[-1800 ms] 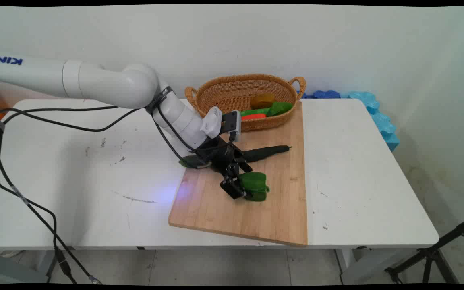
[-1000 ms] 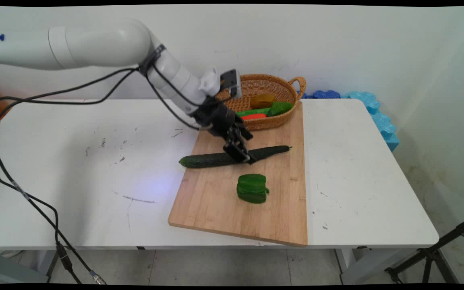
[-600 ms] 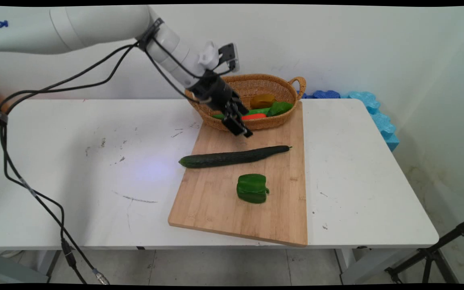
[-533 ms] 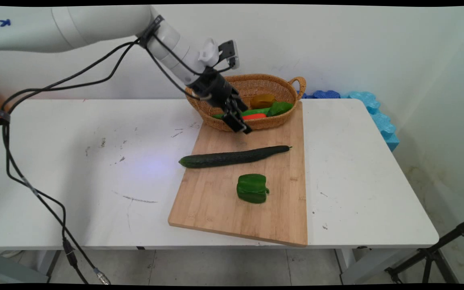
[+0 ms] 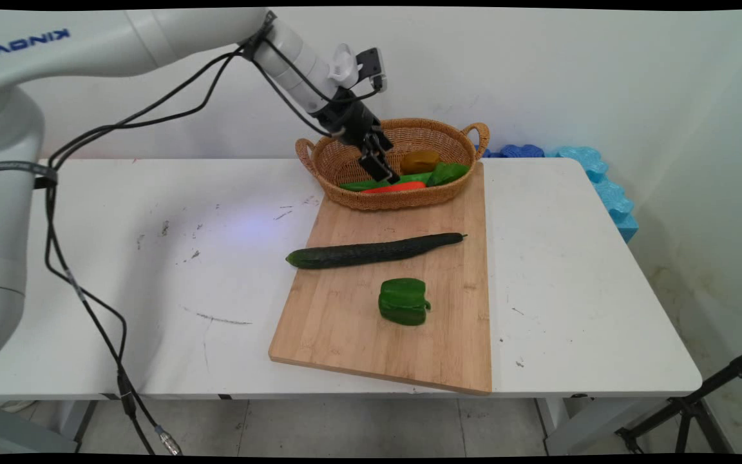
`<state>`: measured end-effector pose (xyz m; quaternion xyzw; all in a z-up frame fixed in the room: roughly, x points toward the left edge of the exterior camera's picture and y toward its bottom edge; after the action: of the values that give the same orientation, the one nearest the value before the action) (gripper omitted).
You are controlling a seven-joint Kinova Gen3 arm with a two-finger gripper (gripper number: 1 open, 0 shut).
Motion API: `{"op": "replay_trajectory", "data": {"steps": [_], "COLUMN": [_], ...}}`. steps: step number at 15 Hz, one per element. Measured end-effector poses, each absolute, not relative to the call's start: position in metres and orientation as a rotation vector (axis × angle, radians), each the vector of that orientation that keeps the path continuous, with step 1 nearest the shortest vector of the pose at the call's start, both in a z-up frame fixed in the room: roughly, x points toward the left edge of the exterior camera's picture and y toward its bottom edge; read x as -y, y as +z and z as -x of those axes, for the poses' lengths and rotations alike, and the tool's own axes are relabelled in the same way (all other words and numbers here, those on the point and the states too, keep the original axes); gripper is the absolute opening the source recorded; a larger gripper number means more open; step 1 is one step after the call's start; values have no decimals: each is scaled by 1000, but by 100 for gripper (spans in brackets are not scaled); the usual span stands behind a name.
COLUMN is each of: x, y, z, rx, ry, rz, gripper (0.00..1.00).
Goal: Pick up the potato from the vegetable basket
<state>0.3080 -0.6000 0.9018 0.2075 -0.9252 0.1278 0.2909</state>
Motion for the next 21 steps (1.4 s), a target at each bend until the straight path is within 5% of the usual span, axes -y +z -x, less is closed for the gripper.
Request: {"op": "replay_trajectory", "data": {"steps": [9, 21], "x": [673, 713], "y": [863, 828], "z": [-296, -278], "rx": [2465, 2446], "ry": [401, 398], "rz": [-565, -593], "gripper": [100, 100]}}
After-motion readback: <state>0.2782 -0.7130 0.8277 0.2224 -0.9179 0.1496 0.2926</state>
